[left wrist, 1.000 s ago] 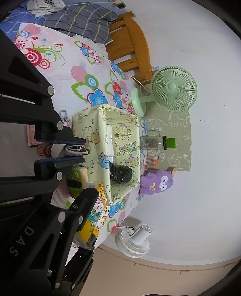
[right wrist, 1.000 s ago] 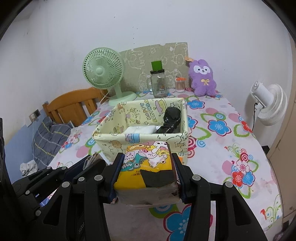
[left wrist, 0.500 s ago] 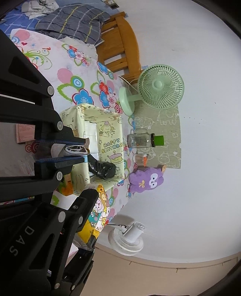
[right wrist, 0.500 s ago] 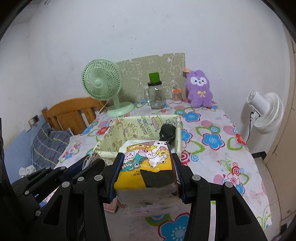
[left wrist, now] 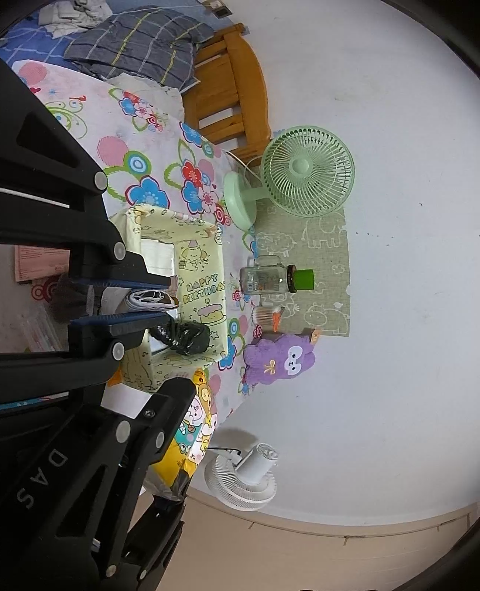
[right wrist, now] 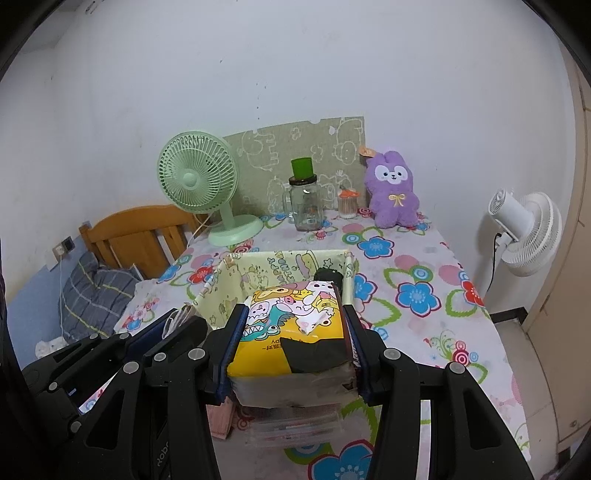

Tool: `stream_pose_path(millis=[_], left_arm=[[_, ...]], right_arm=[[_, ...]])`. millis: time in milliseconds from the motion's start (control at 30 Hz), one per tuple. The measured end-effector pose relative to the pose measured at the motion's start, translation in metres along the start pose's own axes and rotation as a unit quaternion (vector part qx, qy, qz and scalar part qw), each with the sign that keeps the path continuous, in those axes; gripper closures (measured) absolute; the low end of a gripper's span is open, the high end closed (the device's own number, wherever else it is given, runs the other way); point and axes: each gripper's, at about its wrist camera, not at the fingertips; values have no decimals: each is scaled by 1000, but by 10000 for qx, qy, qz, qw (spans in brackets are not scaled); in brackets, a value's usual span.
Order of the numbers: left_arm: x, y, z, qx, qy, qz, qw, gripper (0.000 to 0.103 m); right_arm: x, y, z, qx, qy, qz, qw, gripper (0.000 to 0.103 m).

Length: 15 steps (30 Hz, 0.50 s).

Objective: Organize soft objects
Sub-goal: 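Lift the beige cloth with the left tool while the right tool carries the tissue pack over the box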

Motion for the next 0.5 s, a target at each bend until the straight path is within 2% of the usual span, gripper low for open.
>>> stream_pose_path(millis=[500], left_arm=[[-26,22,3,25,62,-47,10000,94]], right_arm=[[-25,22,-4,5,-93,-57,9999,50]])
Point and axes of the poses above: each gripper's, at about its wrist camera, not at the fingertips, and x roughly against the way its jaws point, z to its left, y to its top
